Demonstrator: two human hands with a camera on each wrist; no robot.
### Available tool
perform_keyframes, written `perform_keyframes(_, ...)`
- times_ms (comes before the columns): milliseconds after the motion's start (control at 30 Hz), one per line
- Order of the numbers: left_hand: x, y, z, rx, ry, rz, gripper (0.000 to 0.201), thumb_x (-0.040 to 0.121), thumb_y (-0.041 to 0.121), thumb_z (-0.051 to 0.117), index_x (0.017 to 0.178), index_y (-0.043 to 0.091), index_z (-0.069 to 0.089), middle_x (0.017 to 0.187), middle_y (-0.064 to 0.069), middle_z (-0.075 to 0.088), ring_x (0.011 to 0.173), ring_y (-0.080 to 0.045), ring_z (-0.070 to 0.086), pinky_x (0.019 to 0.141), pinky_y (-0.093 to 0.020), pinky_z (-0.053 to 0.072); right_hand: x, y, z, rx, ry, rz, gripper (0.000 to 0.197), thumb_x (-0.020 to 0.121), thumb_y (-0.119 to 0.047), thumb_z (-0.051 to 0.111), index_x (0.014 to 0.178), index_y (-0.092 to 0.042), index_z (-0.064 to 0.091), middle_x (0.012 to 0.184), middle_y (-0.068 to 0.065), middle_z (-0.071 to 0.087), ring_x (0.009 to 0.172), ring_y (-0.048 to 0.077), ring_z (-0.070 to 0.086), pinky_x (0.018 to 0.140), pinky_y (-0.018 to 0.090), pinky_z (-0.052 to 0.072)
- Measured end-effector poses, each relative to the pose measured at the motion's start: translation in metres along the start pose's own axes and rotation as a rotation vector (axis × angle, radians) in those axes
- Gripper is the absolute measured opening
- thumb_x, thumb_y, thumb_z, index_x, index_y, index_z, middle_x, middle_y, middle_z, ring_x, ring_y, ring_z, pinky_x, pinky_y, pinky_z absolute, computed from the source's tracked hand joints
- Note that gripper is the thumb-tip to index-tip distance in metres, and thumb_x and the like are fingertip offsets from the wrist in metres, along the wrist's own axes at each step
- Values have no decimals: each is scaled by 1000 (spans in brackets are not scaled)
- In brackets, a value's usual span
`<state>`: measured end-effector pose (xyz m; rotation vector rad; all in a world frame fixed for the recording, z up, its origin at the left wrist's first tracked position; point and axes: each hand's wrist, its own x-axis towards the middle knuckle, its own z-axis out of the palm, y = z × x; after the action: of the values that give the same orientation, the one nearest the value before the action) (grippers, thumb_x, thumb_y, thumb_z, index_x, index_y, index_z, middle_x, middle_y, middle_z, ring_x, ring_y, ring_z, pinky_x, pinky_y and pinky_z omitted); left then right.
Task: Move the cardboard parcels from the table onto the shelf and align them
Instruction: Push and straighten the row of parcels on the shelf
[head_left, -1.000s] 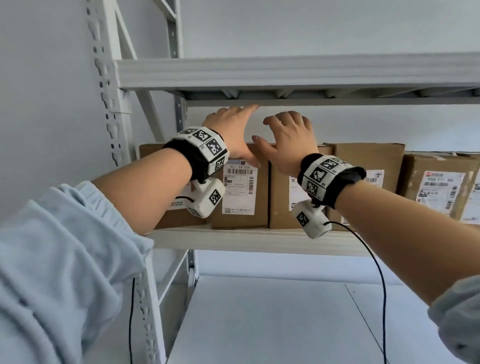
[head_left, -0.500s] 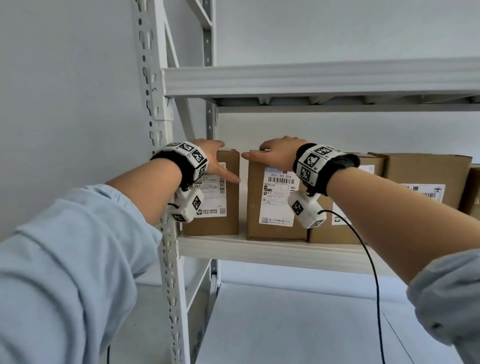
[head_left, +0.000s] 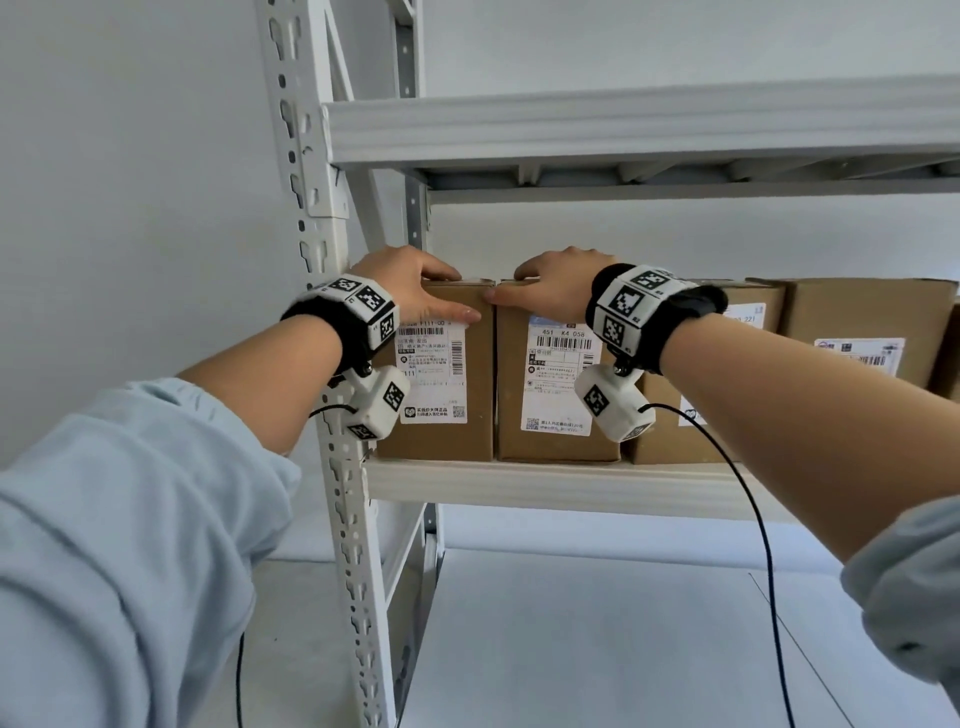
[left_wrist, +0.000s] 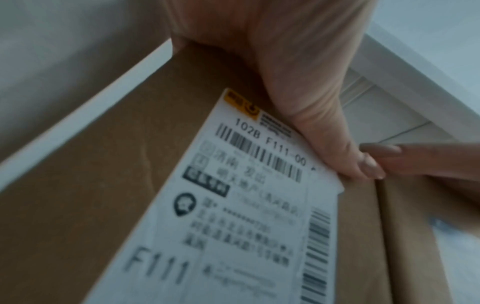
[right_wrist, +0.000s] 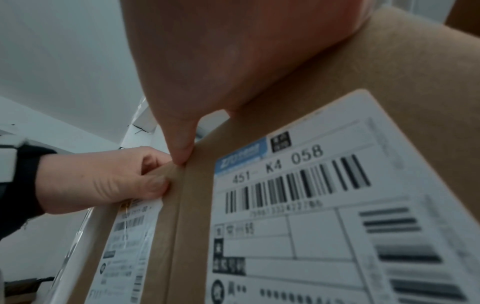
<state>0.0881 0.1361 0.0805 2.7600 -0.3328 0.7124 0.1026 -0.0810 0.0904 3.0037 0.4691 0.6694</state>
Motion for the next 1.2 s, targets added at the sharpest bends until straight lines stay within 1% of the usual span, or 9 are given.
perform_keyframes(167, -1, -2, 5, -107, 71, -8, 75, 57, 81, 70, 119, 39, 69, 107, 20, 66, 99, -7, 61, 75, -25, 45, -6, -4, -1, -17, 18, 7, 87, 76, -93, 22, 120, -30, 63, 111, 3, 67, 94, 26, 59, 73, 35, 44)
perform_keyframes(367, 1, -7, 10, -163, 109, -13, 75, 56, 82, 69, 116, 37, 71, 113, 16, 70, 99, -7, 62, 78, -26, 47, -12, -4, 0, -53, 50, 12, 75, 75, -93, 23, 91, -30, 61, 92, -1, 65, 83, 22, 59, 67, 33, 43)
perform_keyframes(500, -3, -2, 10, -149, 101, 19, 73, 63, 78, 70, 120, 33, 69, 120, 11, 68, 99, -8, 58, 81, -27, 45, -22, 1, -3, 73, 188, 82, 93, 75, -94, 18, 128, -30, 60, 123, 2, 65, 110, 29, 61, 87, 40, 48)
perform_keyframes(567, -3, -1, 10, -149, 100, 14, 72, 65, 77, 70, 121, 32, 69, 124, 10, 67, 106, -11, 59, 84, -27, 45, -28, 12, -12, 185, 310, 178, 92, 81, -89, 14, 129, -26, 60, 121, 5, 66, 108, 28, 62, 95, 44, 48)
perform_keyframes(633, -5, 1, 11, -152, 98, 11, 73, 64, 77, 70, 121, 31, 69, 126, 9, 66, 113, -13, 60, 89, -29, 47, -34, 32, -17, 253, 344, 326, 83, 90, -79, 13, 118, -19, 62, 111, 9, 67, 97, 30, 61, 92, 43, 49)
perform_keyframes(767, -6, 7, 11, -147, 103, 10, 79, 58, 83, 65, 118, 33, 69, 122, 10, 68, 109, -13, 61, 92, -32, 50, -50, 75, -13, 197, 168, 532, 87, 94, -73, 9, 129, -9, 58, 123, 20, 61, 107, 36, 60, 93, 44, 46)
perform_keyframes(933, -5, 11, 12, -138, 94, 0, 78, 57, 84, 64, 116, 33, 69, 116, 12, 69, 96, -9, 58, 84, -29, 49, -56, 80, -2, -42, 130, 475, 88, 96, -68, 4, 127, -8, 61, 126, 20, 62, 119, 37, 54, 107, 50, 33)
perform_keyframes(1100, -2, 11, 12, -142, 80, -4, 78, 57, 82, 65, 117, 32, 69, 118, 10, 68, 101, -11, 59, 84, -29, 47, -56, 88, -3, -12, 81, 501, 90, 92, -74, 8, 119, -12, 67, 133, 16, 58, 138, 36, 35, 115, 63, 13)
perform_keyframes(1200, -2, 10, 12, -139, 77, -11, 77, 58, 81, 66, 118, 31, 68, 121, 8, 68, 107, -15, 61, 86, -31, 47, -56, 94, -2, 52, 56, 522, 82, 89, -77, 18, 130, -23, 62, 139, 12, 54, 139, 37, 32, 112, 69, 12)
